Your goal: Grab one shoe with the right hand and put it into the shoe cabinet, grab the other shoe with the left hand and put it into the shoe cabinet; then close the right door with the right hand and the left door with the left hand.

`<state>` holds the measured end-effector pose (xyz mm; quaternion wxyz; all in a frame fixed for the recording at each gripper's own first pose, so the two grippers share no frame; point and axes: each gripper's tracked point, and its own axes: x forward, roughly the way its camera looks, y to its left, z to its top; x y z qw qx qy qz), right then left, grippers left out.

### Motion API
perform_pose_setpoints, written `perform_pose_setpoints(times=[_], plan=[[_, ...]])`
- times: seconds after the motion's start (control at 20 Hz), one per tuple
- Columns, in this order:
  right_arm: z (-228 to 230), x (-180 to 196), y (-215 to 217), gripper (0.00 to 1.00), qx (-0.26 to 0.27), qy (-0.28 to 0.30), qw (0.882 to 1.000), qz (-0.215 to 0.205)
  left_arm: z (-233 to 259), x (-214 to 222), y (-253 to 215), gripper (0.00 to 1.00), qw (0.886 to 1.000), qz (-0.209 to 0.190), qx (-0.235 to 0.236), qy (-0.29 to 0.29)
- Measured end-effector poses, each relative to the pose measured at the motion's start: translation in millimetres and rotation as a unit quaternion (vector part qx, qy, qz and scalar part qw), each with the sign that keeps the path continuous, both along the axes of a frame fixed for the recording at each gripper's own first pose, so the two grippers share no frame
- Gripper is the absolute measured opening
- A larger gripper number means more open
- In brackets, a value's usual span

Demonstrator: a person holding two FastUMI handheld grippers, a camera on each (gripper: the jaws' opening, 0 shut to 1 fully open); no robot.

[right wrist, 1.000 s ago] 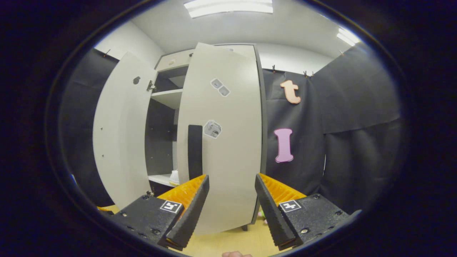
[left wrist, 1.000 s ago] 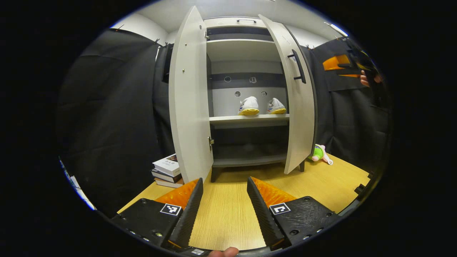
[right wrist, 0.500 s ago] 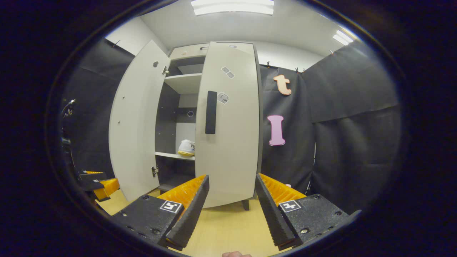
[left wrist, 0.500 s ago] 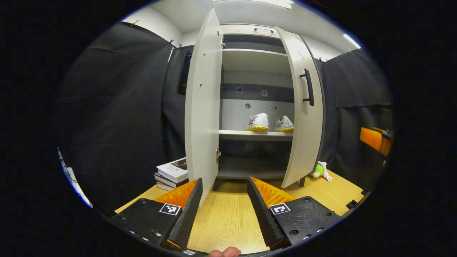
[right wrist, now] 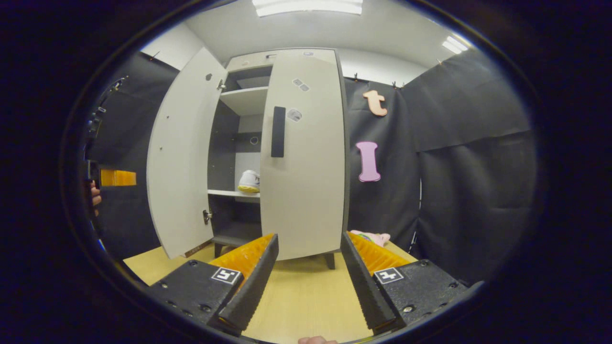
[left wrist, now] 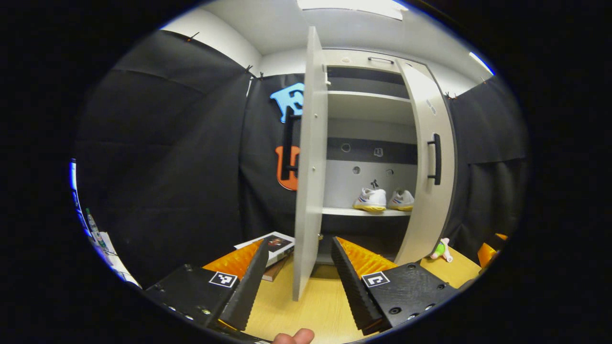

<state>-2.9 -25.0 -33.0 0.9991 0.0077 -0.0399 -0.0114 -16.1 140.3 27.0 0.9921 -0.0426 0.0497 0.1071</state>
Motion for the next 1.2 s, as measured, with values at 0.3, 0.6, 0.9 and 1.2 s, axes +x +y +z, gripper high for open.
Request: perform_pose_setpoints(times=[0.3,0.6,0.9,1.2], plan=[[-7,9,-19,0.87,0.033,0.015,0.999,-0.009,37,36,90,0.84,0.998,0.063,0.014,-0.011],[-10,12,-30,0.87,0.032,0.021,0.999,-0.024,54,87,119,0.84,0.998,0.064,-0.001,-0.009],[-15,16,-27,0.87,0.027,0.03,0.999,-0.025,71,123,122,0.84,0.999,0.047,0.018,-0.009],[-19,24,-24,0.87,0.025,0.037,0.999,-0.023,77,135,110,0.83,0.999,0.016,0.041,-0.016]])
